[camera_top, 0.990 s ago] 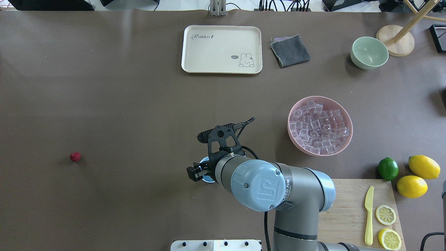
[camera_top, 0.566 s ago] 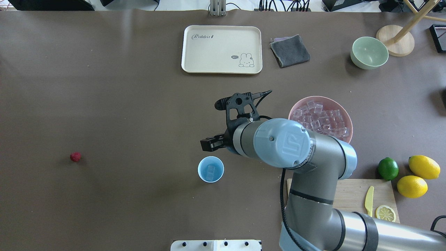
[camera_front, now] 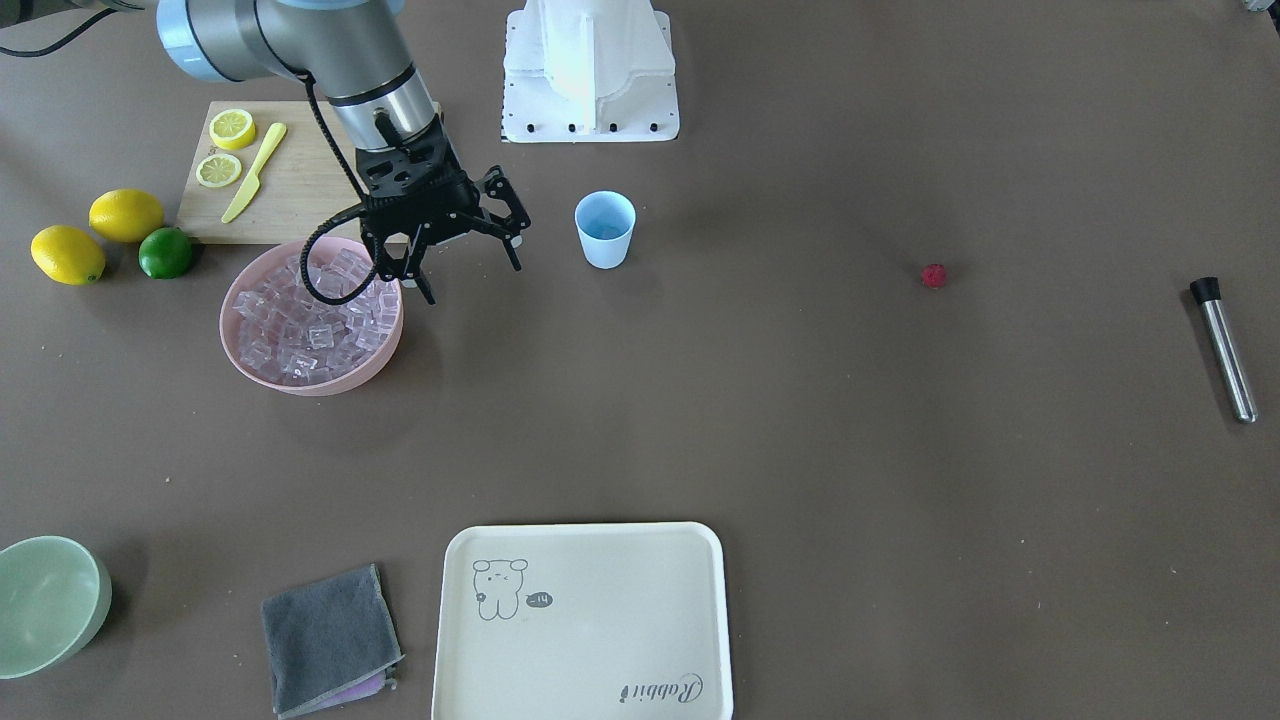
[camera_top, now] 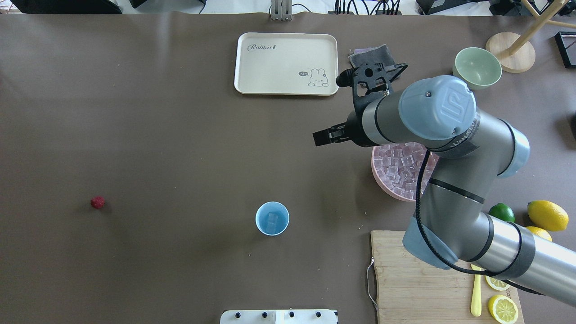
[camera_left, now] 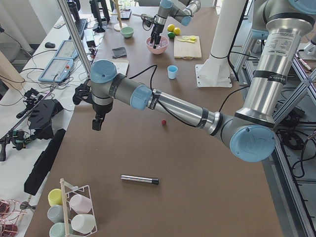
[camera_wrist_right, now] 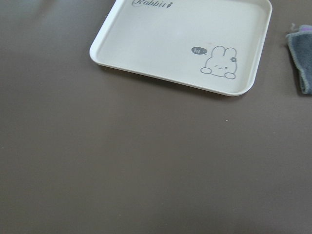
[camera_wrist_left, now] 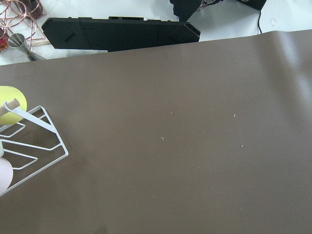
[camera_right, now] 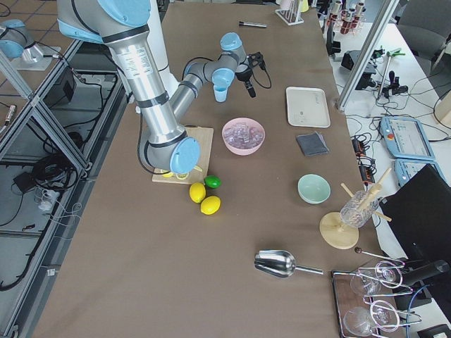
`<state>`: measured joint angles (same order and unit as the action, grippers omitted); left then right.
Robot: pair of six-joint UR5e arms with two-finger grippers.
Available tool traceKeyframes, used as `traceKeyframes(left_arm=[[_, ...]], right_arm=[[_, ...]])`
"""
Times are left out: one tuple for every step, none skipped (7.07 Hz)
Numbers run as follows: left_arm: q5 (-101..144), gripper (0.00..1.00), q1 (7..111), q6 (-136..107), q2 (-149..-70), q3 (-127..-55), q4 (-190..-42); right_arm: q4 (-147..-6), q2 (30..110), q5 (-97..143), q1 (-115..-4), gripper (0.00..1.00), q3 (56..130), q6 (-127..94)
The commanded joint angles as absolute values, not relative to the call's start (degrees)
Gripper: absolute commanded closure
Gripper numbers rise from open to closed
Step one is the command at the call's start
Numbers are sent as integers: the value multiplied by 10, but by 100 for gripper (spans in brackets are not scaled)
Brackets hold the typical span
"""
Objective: Mash ice and strawberries in cup
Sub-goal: 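Move the right gripper back over the pink bowl of ice cubes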
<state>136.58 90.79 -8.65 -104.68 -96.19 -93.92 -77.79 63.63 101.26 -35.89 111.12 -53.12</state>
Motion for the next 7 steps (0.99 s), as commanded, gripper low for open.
traceKeyframes(left_arm=[[1366, 1, 907, -87, -1040, -969, -940], [1365, 1, 907, -86, -1038, -969, -941], [1365, 1, 907, -86, -1033, -976, -941], [1365, 1, 905, -86, -1032, -981, -941], [1364, 1, 899, -86, -1033, -988, -942], [1361, 1, 890, -86, -1033, -996, -942], [1361, 1, 887, -86, -1033, -1003, -942]], right_arm=[[-780, 691, 1030, -409, 0, 1132, -528], [-779, 726, 1022, -410, 0, 1149, -530], [-780, 746, 1001, -411, 0, 1154, -538], [-780, 758, 976, -410, 0, 1149, -547], [-779, 778, 963, -410, 0, 1151, -578], [-780, 789, 962, -410, 0, 1151, -583], [-780, 797, 961, -410, 0, 1150, -609]])
